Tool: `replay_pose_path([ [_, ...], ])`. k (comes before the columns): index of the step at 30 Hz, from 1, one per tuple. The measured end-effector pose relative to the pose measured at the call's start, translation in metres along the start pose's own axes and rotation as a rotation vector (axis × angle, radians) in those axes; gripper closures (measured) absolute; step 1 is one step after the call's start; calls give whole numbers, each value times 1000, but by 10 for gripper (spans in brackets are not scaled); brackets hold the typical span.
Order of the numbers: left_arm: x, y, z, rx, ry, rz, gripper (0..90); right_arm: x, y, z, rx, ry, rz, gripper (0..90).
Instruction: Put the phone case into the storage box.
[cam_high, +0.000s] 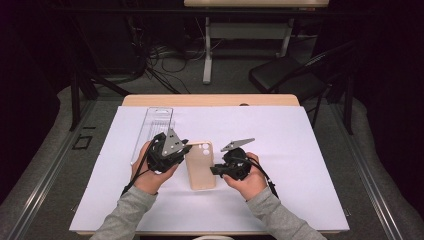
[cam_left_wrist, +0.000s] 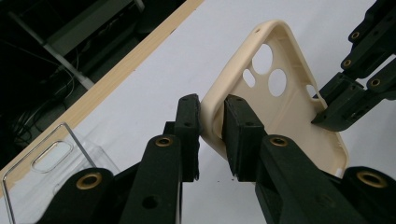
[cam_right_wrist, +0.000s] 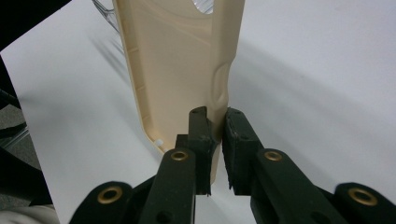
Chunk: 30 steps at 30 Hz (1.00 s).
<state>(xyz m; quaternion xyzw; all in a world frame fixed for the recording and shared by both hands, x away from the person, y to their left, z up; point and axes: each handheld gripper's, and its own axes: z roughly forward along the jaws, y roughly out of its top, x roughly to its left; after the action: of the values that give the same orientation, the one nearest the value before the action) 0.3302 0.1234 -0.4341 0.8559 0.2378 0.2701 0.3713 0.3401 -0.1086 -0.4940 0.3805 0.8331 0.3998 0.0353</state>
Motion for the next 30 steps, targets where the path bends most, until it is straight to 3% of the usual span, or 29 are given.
replay_pose_path([
  [30,0,1,-5,-9,-7,-28,789,0,0,0,-10,6,-9,816],
])
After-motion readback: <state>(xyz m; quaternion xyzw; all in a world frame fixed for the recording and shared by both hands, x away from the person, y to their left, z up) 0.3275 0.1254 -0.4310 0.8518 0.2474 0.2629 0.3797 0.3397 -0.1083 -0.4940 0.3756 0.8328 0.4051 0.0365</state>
